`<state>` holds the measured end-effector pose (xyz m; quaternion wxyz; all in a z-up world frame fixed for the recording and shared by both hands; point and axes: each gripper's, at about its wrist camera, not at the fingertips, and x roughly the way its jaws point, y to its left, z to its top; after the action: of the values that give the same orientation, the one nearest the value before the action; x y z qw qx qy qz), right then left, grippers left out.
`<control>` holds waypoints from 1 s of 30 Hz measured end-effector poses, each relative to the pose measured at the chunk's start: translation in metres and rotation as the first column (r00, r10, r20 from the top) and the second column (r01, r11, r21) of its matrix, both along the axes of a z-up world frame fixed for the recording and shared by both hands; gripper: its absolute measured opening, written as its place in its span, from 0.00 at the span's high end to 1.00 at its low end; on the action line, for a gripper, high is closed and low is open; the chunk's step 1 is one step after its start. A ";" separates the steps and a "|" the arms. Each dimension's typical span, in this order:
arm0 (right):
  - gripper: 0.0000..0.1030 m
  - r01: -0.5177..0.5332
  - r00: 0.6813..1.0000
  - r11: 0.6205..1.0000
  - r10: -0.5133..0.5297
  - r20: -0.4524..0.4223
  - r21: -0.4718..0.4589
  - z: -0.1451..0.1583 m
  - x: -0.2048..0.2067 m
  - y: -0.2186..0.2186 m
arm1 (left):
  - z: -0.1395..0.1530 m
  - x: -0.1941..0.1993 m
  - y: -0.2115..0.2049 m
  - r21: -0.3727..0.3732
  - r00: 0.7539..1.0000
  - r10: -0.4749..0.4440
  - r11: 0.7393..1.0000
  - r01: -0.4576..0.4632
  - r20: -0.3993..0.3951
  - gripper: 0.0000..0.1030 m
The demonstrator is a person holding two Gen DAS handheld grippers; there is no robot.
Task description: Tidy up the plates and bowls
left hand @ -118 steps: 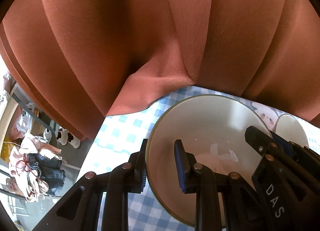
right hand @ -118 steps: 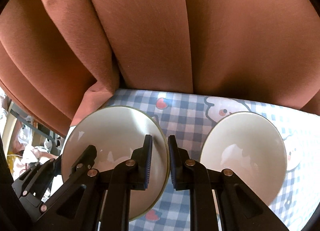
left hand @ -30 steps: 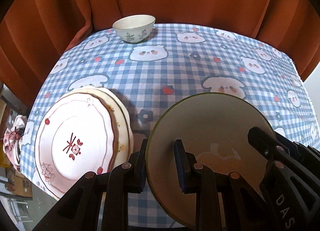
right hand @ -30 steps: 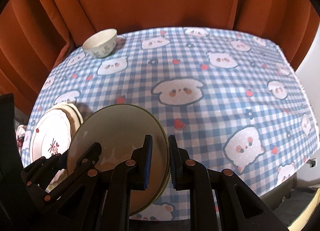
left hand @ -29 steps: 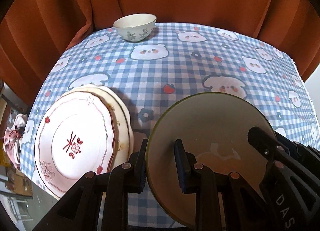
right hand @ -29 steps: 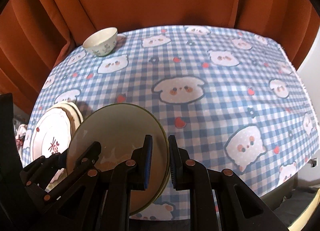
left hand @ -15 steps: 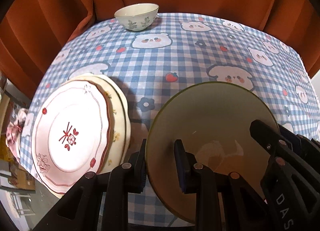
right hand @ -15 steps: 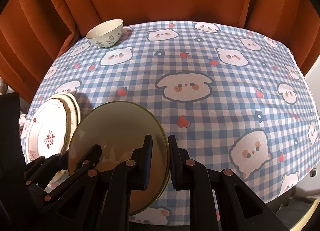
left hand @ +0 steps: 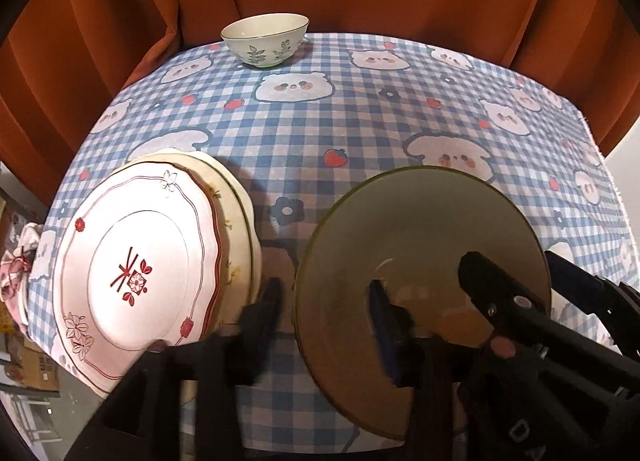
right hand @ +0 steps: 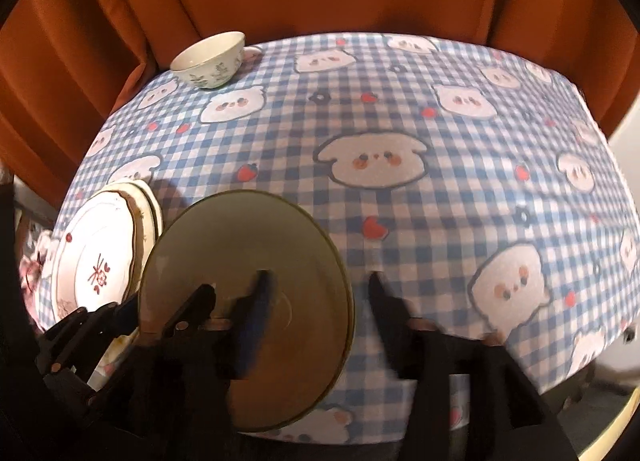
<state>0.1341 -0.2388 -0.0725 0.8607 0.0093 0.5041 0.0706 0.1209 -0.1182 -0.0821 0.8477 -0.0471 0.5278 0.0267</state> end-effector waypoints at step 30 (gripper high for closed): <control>0.20 0.159 0.973 0.987 -0.155 0.171 -0.011 0.065 -0.031 0.117 | 0.069 -0.004 0.122 0.050 0.977 -0.130 0.991 0.123 0.172 0.23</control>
<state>0.1029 -0.1220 -0.0079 0.9034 0.0327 0.4275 -0.0034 0.1171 0.0043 -0.0128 0.8914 0.0011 0.4528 -0.0211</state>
